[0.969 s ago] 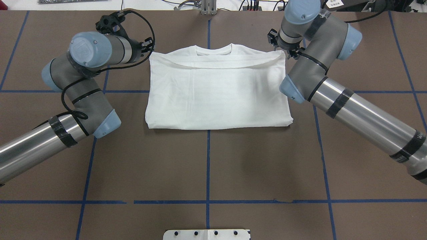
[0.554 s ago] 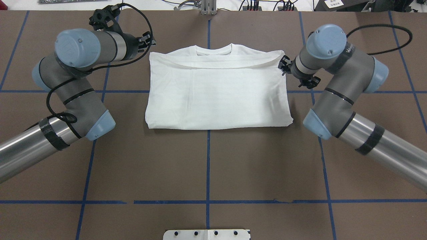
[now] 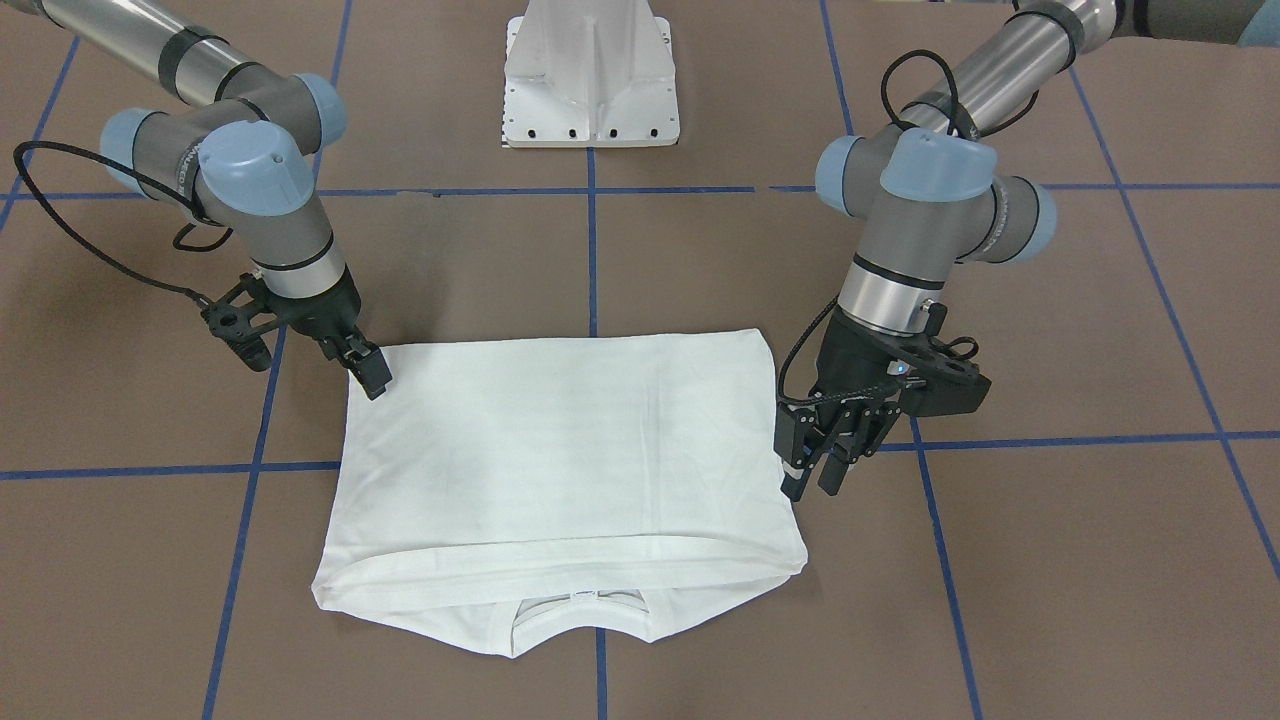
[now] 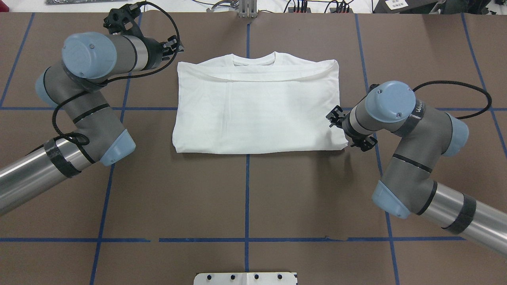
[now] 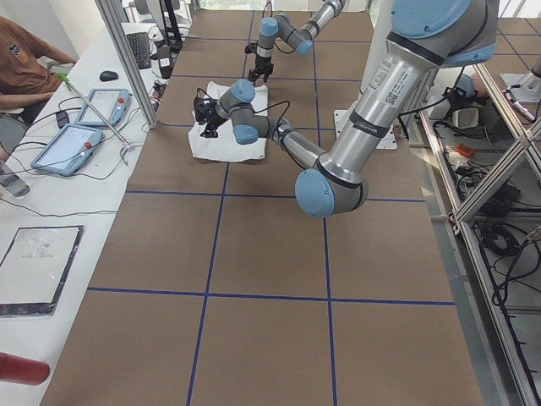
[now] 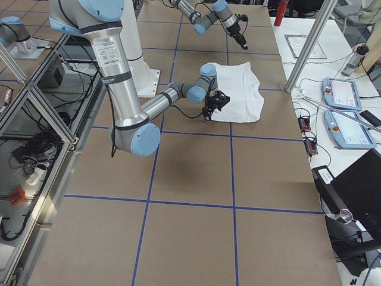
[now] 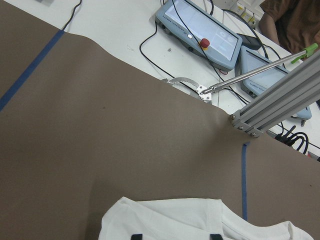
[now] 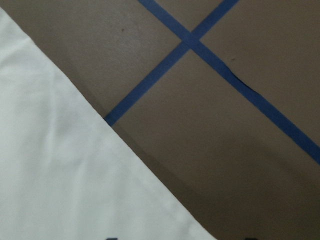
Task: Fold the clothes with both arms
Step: 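Move the right gripper to the folded shirt's corner nearest it and grasp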
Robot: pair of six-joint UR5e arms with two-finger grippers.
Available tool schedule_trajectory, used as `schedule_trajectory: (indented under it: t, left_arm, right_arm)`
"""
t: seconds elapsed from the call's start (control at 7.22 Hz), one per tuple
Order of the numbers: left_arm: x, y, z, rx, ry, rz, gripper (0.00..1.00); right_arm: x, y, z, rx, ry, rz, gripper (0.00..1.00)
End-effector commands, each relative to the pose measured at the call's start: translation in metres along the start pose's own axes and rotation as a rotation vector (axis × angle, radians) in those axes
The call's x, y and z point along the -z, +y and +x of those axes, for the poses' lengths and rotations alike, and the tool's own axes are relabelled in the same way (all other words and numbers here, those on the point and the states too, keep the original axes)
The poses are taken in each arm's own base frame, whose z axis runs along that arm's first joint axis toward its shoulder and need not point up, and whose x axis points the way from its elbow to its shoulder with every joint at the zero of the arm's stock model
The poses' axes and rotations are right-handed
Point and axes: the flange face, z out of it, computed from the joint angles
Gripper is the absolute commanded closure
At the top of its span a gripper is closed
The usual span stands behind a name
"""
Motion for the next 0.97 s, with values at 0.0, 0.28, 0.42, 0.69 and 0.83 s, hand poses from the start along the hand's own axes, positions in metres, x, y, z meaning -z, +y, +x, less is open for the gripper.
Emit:
schedule_trajectory:
  t: [0.0,0.28,0.42,0.69,0.83]
  left_arm:
    - [-0.002,0.001,-0.004,-0.001,-0.008,0.001,0.46]
    - [-0.001,-0.001,-0.005,0.001,-0.011,0.006,0.46]
    - [-0.002,0.000,-0.011,0.001,-0.017,0.004,0.46]
    - [0.001,0.000,-0.009,-0.001,-0.013,0.005,0.46]
    - [0.002,0.000,-0.009,-0.004,-0.009,0.002,0.46]
  right_arm:
    - [-0.007,0.013,0.010,0.010,0.011,0.006,0.34]
    - [-0.006,0.016,0.007,-0.013,0.008,-0.006,1.00]
    - [-0.008,0.016,0.005,-0.021,0.009,-0.004,1.00]
    - [0.004,0.021,0.001,-0.014,-0.005,-0.037,1.00]
    - [0.030,0.029,0.003,-0.013,-0.027,-0.080,1.00]
